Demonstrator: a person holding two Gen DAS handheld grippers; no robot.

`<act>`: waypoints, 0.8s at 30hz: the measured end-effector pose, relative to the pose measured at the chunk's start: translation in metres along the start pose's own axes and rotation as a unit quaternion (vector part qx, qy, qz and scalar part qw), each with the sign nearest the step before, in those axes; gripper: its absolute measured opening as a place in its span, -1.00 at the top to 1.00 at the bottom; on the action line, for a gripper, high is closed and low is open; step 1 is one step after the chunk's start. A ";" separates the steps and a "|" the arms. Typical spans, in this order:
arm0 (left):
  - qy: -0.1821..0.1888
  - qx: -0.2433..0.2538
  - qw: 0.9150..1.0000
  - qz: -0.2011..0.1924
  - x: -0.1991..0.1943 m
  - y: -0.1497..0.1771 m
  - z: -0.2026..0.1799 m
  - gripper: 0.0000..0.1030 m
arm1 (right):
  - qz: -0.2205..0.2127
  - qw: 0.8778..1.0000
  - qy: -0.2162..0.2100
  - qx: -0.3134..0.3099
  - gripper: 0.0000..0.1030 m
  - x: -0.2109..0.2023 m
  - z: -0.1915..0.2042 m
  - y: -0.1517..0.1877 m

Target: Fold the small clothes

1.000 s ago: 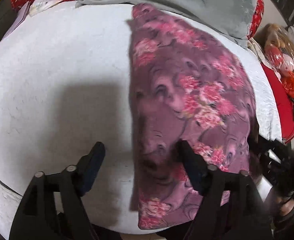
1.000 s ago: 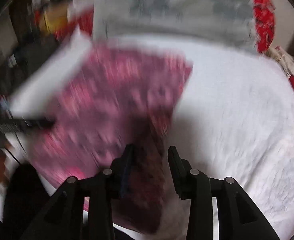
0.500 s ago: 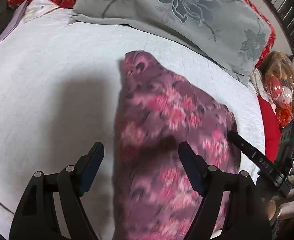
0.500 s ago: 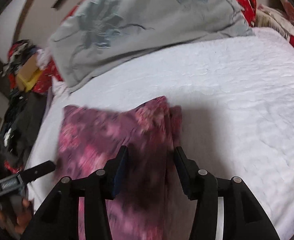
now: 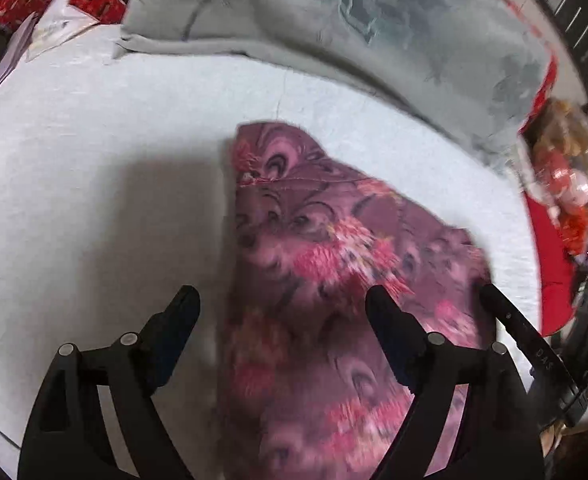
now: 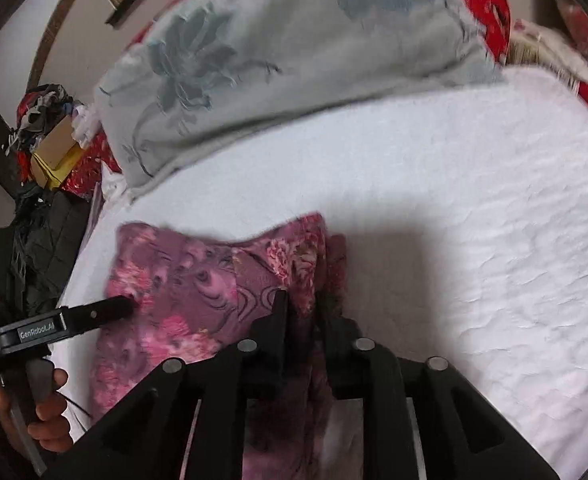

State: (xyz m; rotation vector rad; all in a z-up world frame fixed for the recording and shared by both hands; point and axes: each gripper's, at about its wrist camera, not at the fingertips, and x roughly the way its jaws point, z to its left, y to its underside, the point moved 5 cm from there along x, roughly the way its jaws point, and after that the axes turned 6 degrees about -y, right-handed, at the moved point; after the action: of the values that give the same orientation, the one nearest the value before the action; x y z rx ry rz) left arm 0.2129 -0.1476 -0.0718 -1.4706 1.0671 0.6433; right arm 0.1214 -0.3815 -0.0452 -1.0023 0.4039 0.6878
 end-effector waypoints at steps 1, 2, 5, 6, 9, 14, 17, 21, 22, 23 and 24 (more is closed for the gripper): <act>0.003 -0.004 1.000 -0.006 -0.009 0.005 0.005 -0.67 | -0.009 1.000 -0.020 -0.010 0.63 -0.011 0.007 0.003; 0.006 -0.008 1.000 -0.015 -0.017 0.012 0.009 -0.67 | -0.011 0.999 -0.032 -0.022 0.49 -0.018 0.011 0.009; -0.005 -0.012 1.000 -0.003 -0.010 0.040 0.015 -0.67 | 0.039 0.996 0.003 -0.078 0.35 -0.006 0.013 0.037; -0.015 -0.004 1.000 0.016 0.000 0.048 0.014 -0.68 | 0.071 0.992 0.032 -0.103 0.29 0.004 0.011 0.049; -0.033 0.010 0.999 0.022 -0.002 0.065 0.013 -0.67 | 0.059 0.991 0.053 -0.110 0.10 -0.015 0.014 0.053; -0.018 0.027 0.999 -0.007 -0.041 0.094 0.010 -0.67 | 0.046 0.988 0.019 -0.143 0.09 -0.049 0.038 0.081; -0.046 0.044 0.998 0.027 -0.020 0.116 0.011 -0.69 | 0.104 0.978 0.077 -0.167 0.07 -0.031 0.022 0.116; -0.015 0.001 0.999 0.036 -0.028 0.125 0.022 -0.67 | 0.070 0.990 0.053 -0.109 0.00 -0.059 0.023 0.114; -0.021 0.006 0.999 0.031 -0.032 0.128 0.022 -0.67 | 0.060 0.992 0.039 -0.104 -0.01 -0.066 0.024 0.117; -0.030 0.014 0.999 0.027 -0.033 0.131 0.023 -0.67 | 0.061 0.991 0.042 -0.108 -0.02 -0.068 0.022 0.123; -0.041 0.024 0.999 0.025 -0.032 0.134 0.022 -0.67 | 0.076 0.988 0.063 -0.117 -0.02 -0.065 0.017 0.132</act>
State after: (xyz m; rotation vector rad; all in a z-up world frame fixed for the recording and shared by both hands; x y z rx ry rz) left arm 0.0846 -0.1091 -0.1108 -1.3687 1.0508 0.7026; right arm -0.0170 -0.3412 -0.0806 -1.2504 0.5214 0.8245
